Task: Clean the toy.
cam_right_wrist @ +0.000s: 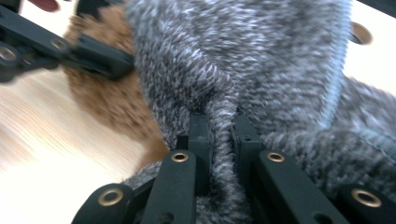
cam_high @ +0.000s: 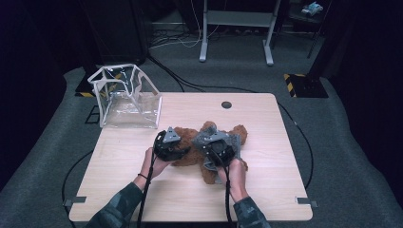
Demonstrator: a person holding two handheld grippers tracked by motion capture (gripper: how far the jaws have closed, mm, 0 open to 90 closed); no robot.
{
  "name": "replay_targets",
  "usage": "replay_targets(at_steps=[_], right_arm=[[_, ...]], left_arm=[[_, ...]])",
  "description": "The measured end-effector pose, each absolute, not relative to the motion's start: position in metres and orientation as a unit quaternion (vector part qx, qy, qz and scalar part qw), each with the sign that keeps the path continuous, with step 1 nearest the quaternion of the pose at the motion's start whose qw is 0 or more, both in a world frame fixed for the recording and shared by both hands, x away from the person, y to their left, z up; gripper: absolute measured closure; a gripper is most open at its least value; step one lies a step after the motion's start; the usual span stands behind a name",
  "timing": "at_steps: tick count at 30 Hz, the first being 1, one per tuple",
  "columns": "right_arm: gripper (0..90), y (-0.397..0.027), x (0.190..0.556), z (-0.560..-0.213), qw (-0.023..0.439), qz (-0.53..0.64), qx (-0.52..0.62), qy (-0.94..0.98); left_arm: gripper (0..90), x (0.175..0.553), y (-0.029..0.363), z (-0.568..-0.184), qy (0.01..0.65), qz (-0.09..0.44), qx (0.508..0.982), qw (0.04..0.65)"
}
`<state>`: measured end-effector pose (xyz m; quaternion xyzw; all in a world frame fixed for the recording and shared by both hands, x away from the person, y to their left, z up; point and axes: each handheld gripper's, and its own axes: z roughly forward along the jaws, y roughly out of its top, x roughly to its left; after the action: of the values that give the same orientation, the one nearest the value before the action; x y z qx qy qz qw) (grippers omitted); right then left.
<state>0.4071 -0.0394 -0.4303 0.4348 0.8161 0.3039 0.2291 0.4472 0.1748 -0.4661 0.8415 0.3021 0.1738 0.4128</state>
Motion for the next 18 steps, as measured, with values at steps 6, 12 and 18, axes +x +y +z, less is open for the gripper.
replay_targets(at_steps=[6, 12, 18], right_arm=[[82.3, -0.084, 0.401, -0.427, 0.230, 0.307, 0.473, 0.793], [82.2, -0.120, 0.402, -0.435, 0.239, 0.297, 0.512, 0.770], [82.1, -0.120, 0.397, -0.426, 0.241, 0.311, 0.509, 0.766]], left_arm=[[54.6, 0.448, 0.175, -0.466, 0.300, 0.171, 0.841, 0.416], [54.7, 0.449, 0.175, -0.466, 0.301, 0.173, 0.841, 0.415], [54.6, 0.449, 0.176, -0.467, 0.303, 0.172, 0.841, 0.414]])
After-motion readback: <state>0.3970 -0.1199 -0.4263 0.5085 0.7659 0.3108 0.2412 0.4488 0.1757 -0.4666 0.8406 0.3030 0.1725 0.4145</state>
